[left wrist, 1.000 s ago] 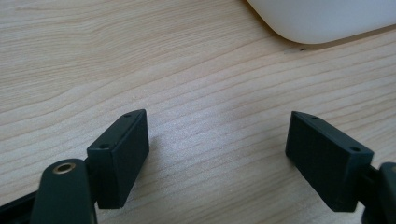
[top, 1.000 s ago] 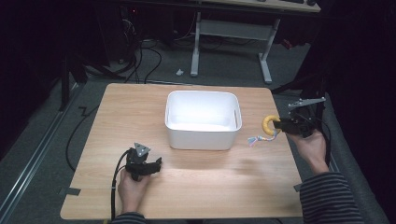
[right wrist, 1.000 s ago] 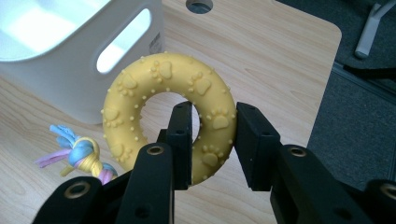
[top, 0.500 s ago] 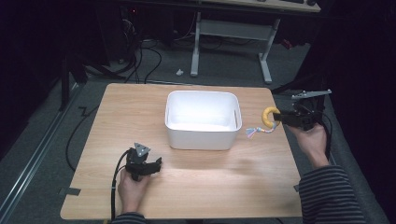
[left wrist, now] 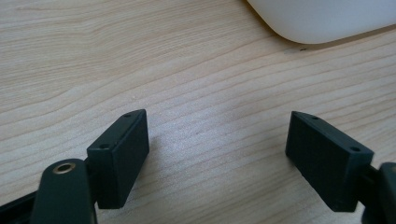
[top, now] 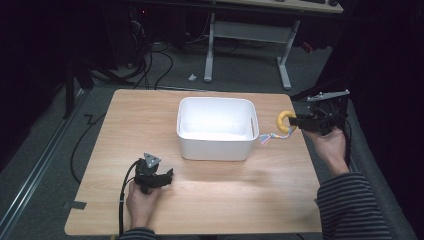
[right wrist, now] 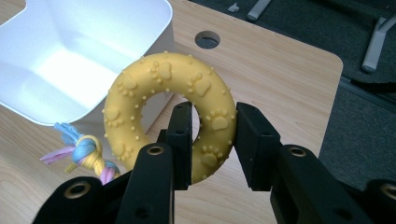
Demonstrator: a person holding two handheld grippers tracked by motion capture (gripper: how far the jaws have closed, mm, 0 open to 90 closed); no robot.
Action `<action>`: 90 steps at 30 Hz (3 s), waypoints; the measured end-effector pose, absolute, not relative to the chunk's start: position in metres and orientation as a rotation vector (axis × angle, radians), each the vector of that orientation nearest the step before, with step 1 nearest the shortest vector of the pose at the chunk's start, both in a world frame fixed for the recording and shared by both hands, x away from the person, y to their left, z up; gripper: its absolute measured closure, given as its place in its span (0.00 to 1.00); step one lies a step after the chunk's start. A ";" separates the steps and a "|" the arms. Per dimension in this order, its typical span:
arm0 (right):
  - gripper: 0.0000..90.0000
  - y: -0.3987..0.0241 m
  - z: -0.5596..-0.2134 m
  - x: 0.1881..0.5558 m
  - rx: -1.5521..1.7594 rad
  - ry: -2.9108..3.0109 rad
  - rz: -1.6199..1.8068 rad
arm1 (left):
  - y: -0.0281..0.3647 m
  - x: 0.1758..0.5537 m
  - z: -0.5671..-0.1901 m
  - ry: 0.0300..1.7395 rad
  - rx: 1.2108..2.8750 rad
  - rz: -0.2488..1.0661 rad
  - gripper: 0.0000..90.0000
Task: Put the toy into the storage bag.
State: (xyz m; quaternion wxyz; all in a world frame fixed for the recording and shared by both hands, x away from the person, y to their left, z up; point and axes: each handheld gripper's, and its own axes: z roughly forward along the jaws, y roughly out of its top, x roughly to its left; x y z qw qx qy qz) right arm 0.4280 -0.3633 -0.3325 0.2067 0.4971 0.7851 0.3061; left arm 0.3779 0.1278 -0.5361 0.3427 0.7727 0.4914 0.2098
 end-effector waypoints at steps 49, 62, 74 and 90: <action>0.76 -0.298 -0.312 0.460 1.314 2.272 0.946 | 0.128 0.378 -0.536 1.277 2.009 0.545 0.24; 0.76 -0.271 -0.315 0.467 1.265 2.306 0.916 | 0.128 0.378 -0.536 1.277 2.009 0.546 0.24; 0.76 -0.256 -0.322 0.480 1.274 2.316 0.893 | 0.128 0.378 -0.536 1.277 2.009 0.545 0.24; 0.76 -0.235 -0.338 0.495 1.303 2.343 0.868 | 0.128 0.379 -0.536 1.279 2.006 0.544 0.24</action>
